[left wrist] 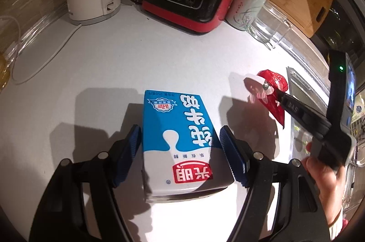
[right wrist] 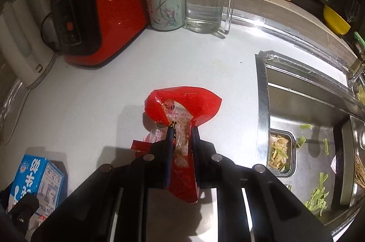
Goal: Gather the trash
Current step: 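Carry carton and packet over the green basket and open both tools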
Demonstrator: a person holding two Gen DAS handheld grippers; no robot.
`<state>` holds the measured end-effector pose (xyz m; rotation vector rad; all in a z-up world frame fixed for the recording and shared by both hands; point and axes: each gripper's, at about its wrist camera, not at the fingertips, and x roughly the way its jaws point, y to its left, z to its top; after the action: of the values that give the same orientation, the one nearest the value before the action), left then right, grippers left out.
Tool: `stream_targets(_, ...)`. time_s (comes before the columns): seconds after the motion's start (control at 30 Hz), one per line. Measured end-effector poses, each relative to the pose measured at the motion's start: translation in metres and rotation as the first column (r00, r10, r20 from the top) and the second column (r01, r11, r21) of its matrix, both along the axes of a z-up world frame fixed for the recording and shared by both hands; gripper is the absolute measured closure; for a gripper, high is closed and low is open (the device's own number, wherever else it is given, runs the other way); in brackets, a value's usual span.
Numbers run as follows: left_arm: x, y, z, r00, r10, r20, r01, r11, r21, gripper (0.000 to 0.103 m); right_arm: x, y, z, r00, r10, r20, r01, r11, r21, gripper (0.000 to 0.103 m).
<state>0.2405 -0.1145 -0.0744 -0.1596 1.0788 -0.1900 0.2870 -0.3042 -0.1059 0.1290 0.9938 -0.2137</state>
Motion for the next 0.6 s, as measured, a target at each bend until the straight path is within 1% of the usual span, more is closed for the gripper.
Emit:
stream_targets(0.13,-0.037,-0.005,0.003,1.0,0.005,-0.004,-0.005,1.0,0.003,0.034,-0.059,-0.001,0.015,0.998,0.056,0.026,-0.056,0.998,0.02,0.087)
stream_targets(0.33,-0.105,-0.019,0.009,1.0,0.022,-0.001,-0.022,1.0,0.008,0.034,-0.152,-0.007,0.034,0.989,0.136,0.058,-0.139,0.989,0.057,0.087)
stream_targets(0.6,-0.204,-0.041,0.01,0.999,0.048,-0.006,-0.048,0.998,0.034,0.034,-0.263,-0.01,0.042,0.974,0.215,0.076,-0.222,0.971,0.094,0.087)
